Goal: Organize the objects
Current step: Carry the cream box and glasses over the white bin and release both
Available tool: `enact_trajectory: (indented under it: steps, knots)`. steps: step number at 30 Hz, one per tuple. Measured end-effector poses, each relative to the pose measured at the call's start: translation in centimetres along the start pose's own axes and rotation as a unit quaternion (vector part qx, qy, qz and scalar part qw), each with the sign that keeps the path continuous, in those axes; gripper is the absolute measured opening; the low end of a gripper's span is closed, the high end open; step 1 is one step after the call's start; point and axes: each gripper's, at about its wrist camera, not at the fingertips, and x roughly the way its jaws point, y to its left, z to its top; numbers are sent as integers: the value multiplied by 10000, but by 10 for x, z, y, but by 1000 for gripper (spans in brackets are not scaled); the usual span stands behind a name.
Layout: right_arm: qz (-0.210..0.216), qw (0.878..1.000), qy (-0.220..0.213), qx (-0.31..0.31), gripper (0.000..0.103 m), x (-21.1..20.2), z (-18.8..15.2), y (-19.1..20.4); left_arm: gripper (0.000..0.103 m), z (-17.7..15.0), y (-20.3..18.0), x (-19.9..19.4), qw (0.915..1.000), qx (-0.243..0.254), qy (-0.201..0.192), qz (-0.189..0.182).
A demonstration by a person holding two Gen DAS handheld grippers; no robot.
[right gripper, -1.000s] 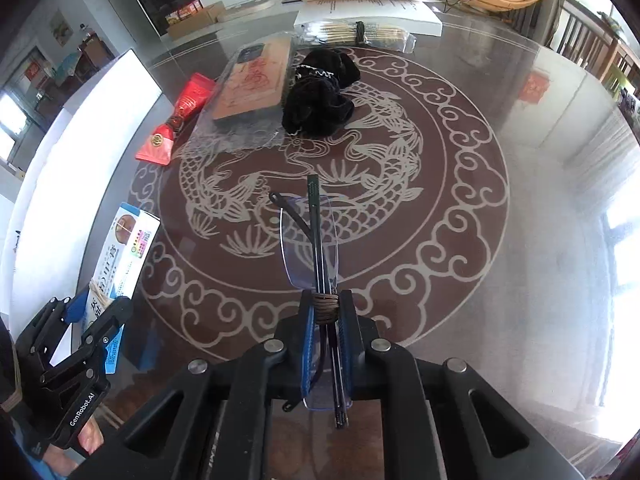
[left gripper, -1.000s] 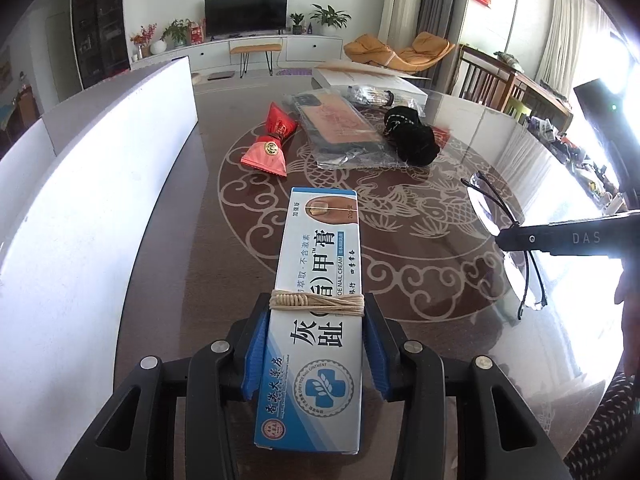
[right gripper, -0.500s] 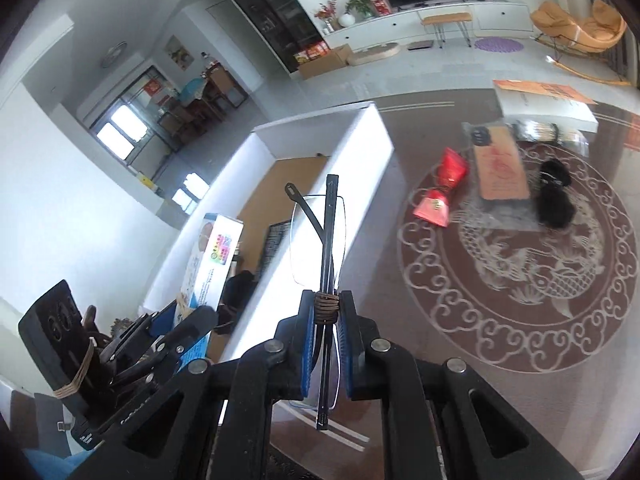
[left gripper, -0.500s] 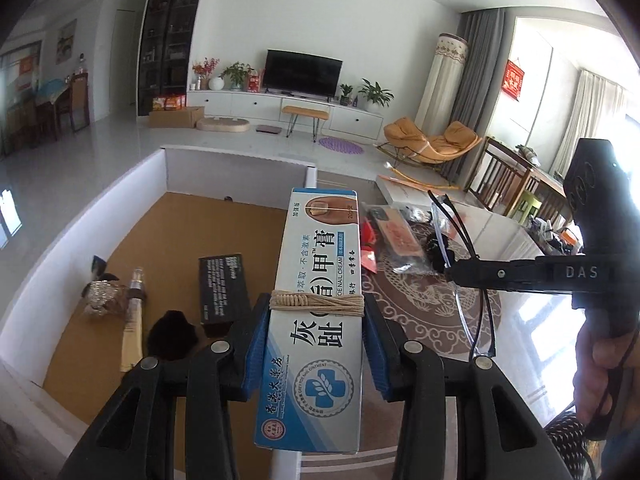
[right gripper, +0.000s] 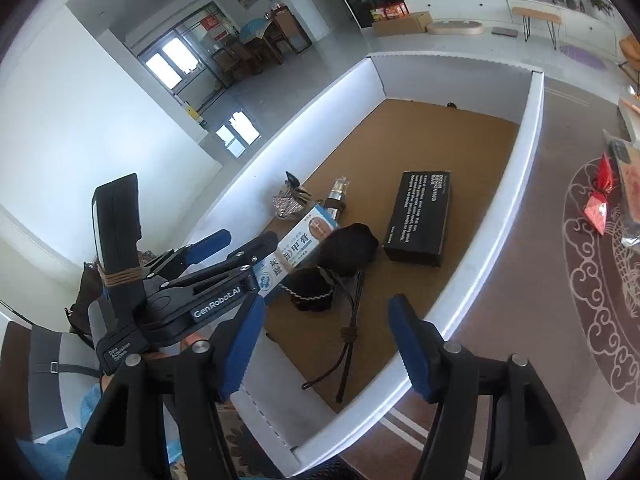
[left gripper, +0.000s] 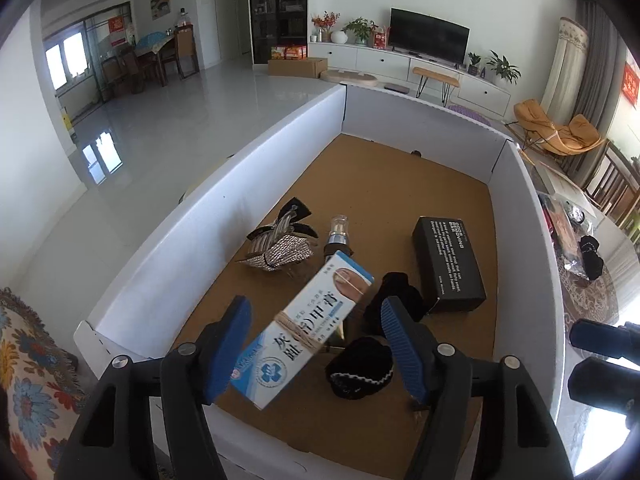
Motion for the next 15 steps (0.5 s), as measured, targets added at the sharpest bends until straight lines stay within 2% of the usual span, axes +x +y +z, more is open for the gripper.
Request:
enact_trajectory:
  steps: [2,4,7,8,9,11,13,15]
  knots:
    - [-421,9987,-282,-98,79,-17,-9,-17,67,-4,-17,-10,9996,87,-125,-240]
    - [-926,9941,-572,23,93,-36,-23,-45,67,-9,-48,-24,9969,302,-173,-699]
    - [-1739,9801,-807,523,95,-62,-57,-110,68,-22,-106,-50,9841,770,-152,-1593]
    - [-2109,9714,-840,690,95,-69,-71,-135,72,-28,-127,-58,9773,952,-102,-1889]
    - [-2541,9598,-842,839,95,-75,-85,-159,81,-37,-148,-65,9697,1139,-24,-2162]
    - [-3287,9339,-821,1141,94,-86,-115,-203,93,-58,-186,-71,9557,1449,126,-2561]
    - [-3678,9155,-752,1445,94,-101,-135,-240,94,-79,-220,-64,9497,1721,222,-2607]
    - [-3895,9018,-738,1722,95,-112,-151,-265,94,-92,-246,-41,9528,1852,278,-2391]
